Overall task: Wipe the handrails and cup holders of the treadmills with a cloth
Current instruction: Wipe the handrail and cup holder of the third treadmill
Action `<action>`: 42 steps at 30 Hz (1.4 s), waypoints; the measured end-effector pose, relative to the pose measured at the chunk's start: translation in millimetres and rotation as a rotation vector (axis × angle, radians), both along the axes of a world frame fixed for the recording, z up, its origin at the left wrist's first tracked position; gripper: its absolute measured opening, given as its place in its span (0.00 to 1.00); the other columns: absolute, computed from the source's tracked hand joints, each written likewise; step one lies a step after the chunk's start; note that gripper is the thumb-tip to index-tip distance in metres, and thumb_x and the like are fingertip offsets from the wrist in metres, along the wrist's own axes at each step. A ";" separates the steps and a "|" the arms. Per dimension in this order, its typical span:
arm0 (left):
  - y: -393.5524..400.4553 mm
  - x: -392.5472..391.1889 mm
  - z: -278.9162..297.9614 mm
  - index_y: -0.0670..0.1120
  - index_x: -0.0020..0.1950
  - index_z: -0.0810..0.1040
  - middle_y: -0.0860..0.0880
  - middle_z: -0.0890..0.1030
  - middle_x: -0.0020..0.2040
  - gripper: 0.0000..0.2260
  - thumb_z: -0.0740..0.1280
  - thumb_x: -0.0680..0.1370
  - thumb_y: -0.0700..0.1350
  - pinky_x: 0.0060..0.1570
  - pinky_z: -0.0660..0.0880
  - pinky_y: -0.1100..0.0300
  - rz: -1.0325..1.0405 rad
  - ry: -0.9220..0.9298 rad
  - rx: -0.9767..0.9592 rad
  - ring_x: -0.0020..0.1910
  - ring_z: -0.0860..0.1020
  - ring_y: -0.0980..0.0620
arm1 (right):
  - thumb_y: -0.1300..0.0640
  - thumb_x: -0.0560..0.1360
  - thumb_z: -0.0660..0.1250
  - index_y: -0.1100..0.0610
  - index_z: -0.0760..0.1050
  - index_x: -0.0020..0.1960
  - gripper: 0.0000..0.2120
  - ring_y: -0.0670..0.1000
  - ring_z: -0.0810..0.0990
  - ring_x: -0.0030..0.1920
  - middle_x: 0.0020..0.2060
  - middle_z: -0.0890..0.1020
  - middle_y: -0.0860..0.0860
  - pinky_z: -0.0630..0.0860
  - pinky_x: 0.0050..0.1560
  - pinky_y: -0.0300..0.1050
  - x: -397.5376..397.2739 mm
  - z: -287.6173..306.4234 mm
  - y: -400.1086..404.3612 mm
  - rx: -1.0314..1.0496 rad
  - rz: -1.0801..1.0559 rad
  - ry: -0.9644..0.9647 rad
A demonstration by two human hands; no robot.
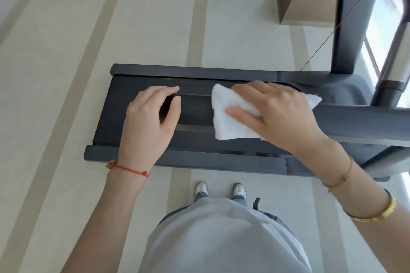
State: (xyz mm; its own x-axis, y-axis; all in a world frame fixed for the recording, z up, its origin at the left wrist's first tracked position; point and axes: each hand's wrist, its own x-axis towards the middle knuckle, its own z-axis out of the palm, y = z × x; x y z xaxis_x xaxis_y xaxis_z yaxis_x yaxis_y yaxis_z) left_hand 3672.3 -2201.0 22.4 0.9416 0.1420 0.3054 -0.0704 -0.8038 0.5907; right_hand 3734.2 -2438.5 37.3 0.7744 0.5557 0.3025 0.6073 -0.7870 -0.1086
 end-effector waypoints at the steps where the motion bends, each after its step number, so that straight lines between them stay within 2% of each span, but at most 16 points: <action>1: 2.3 0.4 -0.6 0.44 0.61 0.81 0.49 0.81 0.57 0.12 0.62 0.82 0.46 0.56 0.76 0.50 -0.007 -0.003 -0.006 0.55 0.79 0.49 | 0.36 0.80 0.52 0.51 0.79 0.55 0.24 0.54 0.79 0.38 0.42 0.82 0.47 0.71 0.34 0.45 -0.3 0.7 1.8 -0.001 -0.014 -0.007; 3: 7.1 0.4 -1.7 0.44 0.61 0.81 0.50 0.81 0.57 0.12 0.62 0.82 0.44 0.53 0.75 0.61 -0.004 -0.013 -0.022 0.51 0.78 0.52 | 0.36 0.80 0.51 0.51 0.79 0.53 0.24 0.53 0.77 0.35 0.37 0.80 0.48 0.65 0.31 0.43 0.1 2.5 16.1 -0.022 -0.050 -0.013; 5: 12.1 -0.2 -2.8 0.43 0.60 0.81 0.49 0.81 0.56 0.11 0.61 0.82 0.42 0.52 0.72 0.67 0.007 -0.030 -0.027 0.50 0.78 0.54 | 0.35 0.80 0.48 0.49 0.78 0.53 0.25 0.53 0.76 0.34 0.36 0.78 0.48 0.61 0.32 0.43 1.0 3.0 40.7 -0.055 -0.048 -0.004; 8: 16.5 -1.3 -4.8 0.41 0.58 0.81 0.49 0.81 0.54 0.11 0.61 0.82 0.39 0.53 0.70 0.72 0.008 -0.041 -0.038 0.50 0.78 0.56 | 0.34 0.80 0.44 0.48 0.75 0.57 0.28 0.52 0.76 0.37 0.41 0.79 0.47 0.66 0.34 0.44 0.7 0.7 72.6 -0.103 -0.007 0.029; 10: 17.1 -1.7 -4.9 0.41 0.56 0.81 0.49 0.81 0.52 0.10 0.60 0.82 0.39 0.51 0.69 0.74 0.004 -0.036 -0.038 0.48 0.77 0.57 | 0.35 0.80 0.45 0.48 0.76 0.59 0.27 0.52 0.77 0.39 0.44 0.80 0.47 0.68 0.38 0.44 -1.6 -0.3 78.1 -0.079 0.018 0.044; 14: 17.4 -0.8 -4.2 0.41 0.58 0.81 0.49 0.82 0.54 0.11 0.60 0.83 0.39 0.56 0.73 0.68 -0.032 -0.016 -0.036 0.53 0.78 0.54 | 0.37 0.81 0.52 0.50 0.77 0.62 0.23 0.54 0.79 0.42 0.47 0.81 0.48 0.72 0.42 0.47 -5.3 1.6 52.4 0.011 0.044 0.059; 16: 19.4 -0.2 -2.4 0.41 0.59 0.81 0.49 0.82 0.56 0.11 0.60 0.83 0.39 0.58 0.72 0.68 -0.041 -0.013 -0.045 0.55 0.79 0.55 | 0.37 0.80 0.53 0.50 0.79 0.57 0.23 0.55 0.79 0.39 0.43 0.82 0.48 0.68 0.36 0.46 -4.3 3.7 39.0 0.030 -0.028 0.040; 18: 20.9 -0.6 -1.2 0.41 0.60 0.81 0.49 0.82 0.56 0.11 0.60 0.82 0.39 0.59 0.72 0.69 -0.046 -0.009 -0.046 0.55 0.79 0.55 | 0.37 0.80 0.51 0.51 0.80 0.51 0.24 0.55 0.75 0.33 0.34 0.78 0.48 0.61 0.33 0.42 -1.3 5.0 42.5 0.008 -0.118 0.020; 21: 20.4 -2.2 -0.1 0.41 0.59 0.81 0.49 0.81 0.55 0.11 0.60 0.82 0.39 0.56 0.72 0.68 -0.045 -0.010 -0.045 0.53 0.79 0.55 | 0.37 0.80 0.49 0.52 0.77 0.46 0.24 0.54 0.67 0.30 0.30 0.71 0.48 0.58 0.31 0.43 4.5 2.5 72.9 -0.059 -0.120 0.048; 24: 20.3 -3.2 0.2 0.41 0.56 0.80 0.51 0.81 0.51 0.10 0.60 0.82 0.38 0.49 0.69 0.73 -0.035 -0.013 -0.028 0.48 0.77 0.56 | 0.38 0.80 0.49 0.52 0.77 0.46 0.24 0.53 0.65 0.30 0.30 0.71 0.48 0.57 0.32 0.43 2.0 -1.4 88.4 -0.052 -0.113 0.000; 28: 17.6 0.3 5.2 0.41 0.55 0.80 0.51 0.81 0.50 0.09 0.61 0.82 0.39 0.46 0.69 0.72 -0.076 0.002 -0.022 0.45 0.76 0.55 | 0.38 0.81 0.49 0.51 0.79 0.47 0.25 0.52 0.70 0.31 0.31 0.75 0.49 0.60 0.34 0.42 -4.3 -5.1 76.2 0.005 -0.121 -0.046; 31: 10.0 4.9 10.4 0.42 0.58 0.81 0.50 0.82 0.54 0.10 0.61 0.82 0.40 0.51 0.76 0.60 -0.150 -0.002 -0.013 0.51 0.79 0.51 | 0.39 0.81 0.52 0.52 0.79 0.45 0.24 0.53 0.71 0.30 0.30 0.74 0.49 0.60 0.35 0.42 -3.7 -7.3 55.9 0.047 -0.152 -0.088; 34: -2.3 8.8 12.6 0.42 0.59 0.81 0.49 0.82 0.56 0.11 0.62 0.82 0.41 0.53 0.77 0.51 -0.202 -0.010 0.009 0.53 0.80 0.50 | 0.41 0.81 0.54 0.53 0.80 0.43 0.22 0.54 0.71 0.30 0.29 0.74 0.50 0.60 0.35 0.43 -3.7 -10.2 22.5 0.076 -0.209 -0.143; 38: -30.4 12.5 12.5 0.43 0.57 0.82 0.50 0.83 0.54 0.10 0.62 0.82 0.42 0.59 0.73 0.52 -0.220 -0.029 0.088 0.54 0.80 0.50 | 0.42 0.82 0.54 0.53 0.79 0.44 0.22 0.55 0.72 0.31 0.30 0.75 0.51 0.67 0.34 0.48 -5.6 -14.5 -10.5 0.085 -0.221 -0.198; 42: -65.6 16.2 15.8 0.43 0.56 0.82 0.50 0.84 0.52 0.10 0.63 0.81 0.42 0.57 0.74 0.51 -0.242 -0.050 0.123 0.52 0.81 0.49 | 0.43 0.82 0.54 0.53 0.79 0.44 0.21 0.55 0.72 0.32 0.31 0.76 0.50 0.69 0.35 0.49 -4.2 -17.3 -36.2 0.107 -0.204 -0.244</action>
